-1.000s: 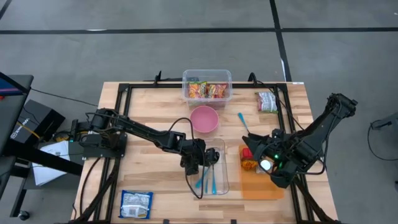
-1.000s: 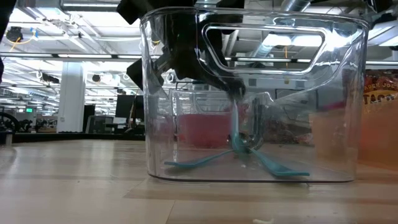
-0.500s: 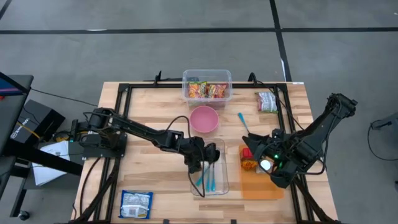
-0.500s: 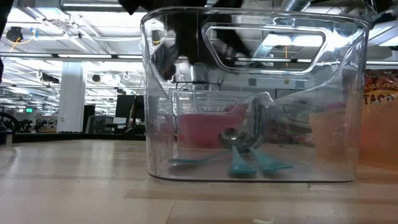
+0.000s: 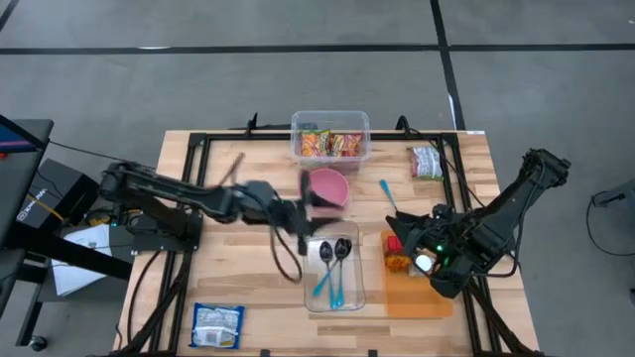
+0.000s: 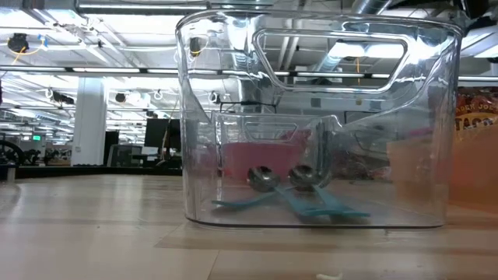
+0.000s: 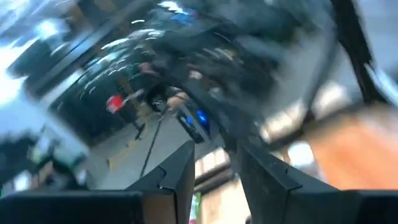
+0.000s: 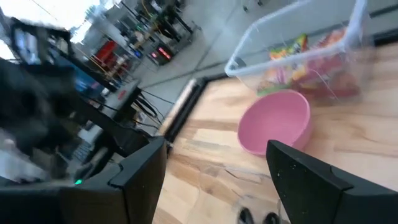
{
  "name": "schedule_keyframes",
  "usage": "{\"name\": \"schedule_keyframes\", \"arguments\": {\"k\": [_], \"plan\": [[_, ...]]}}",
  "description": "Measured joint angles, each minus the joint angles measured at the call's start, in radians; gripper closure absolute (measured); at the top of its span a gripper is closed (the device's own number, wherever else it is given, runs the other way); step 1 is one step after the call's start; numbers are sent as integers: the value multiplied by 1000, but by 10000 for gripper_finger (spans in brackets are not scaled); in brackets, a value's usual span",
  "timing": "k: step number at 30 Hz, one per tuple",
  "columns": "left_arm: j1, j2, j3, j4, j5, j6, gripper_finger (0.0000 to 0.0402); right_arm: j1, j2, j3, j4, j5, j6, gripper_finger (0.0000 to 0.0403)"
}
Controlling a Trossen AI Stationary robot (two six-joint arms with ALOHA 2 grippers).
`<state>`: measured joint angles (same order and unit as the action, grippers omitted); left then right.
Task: Pick & Place Food Item
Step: Put the blue spoon into the bottom transparent bin
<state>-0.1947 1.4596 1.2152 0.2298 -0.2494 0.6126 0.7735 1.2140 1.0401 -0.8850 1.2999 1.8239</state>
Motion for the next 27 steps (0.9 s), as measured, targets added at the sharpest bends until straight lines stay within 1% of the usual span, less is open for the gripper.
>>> {"name": "schedule_keyframes", "arguments": {"k": [2, 5, 9, 12, 17, 21, 24, 27], "plan": [[11, -51, 0, 4, -33, -135, 288, -18, -10, 0, -6, -37, -1, 136], [25, -115, 0, 1, -42, -302, 288, -58, -20, 0, -9, -101, -38, 136], [42, -169, 0, -1, -42, -419, 289, -124, -37, 0, 0, -168, -121, 137], [45, -196, 0, -3, -42, -435, 289, -187, -48, 0, -1, -248, -181, 138], [46, -217, 0, 0, -42, -434, 289, -307, -64, 0, -14, -417, -282, 138], [45, -224, -2, -6, -42, -384, 289, -395, -64, 0, -35, -530, -378, 138], [45, -226, -2, 4, -42, -380, 289, -457, -65, 0, -58, -622, -428, 138], [45, -224, -2, 17, -84, -379, 289, -516, -64, 0, -87, -693, -447, 138]]}}
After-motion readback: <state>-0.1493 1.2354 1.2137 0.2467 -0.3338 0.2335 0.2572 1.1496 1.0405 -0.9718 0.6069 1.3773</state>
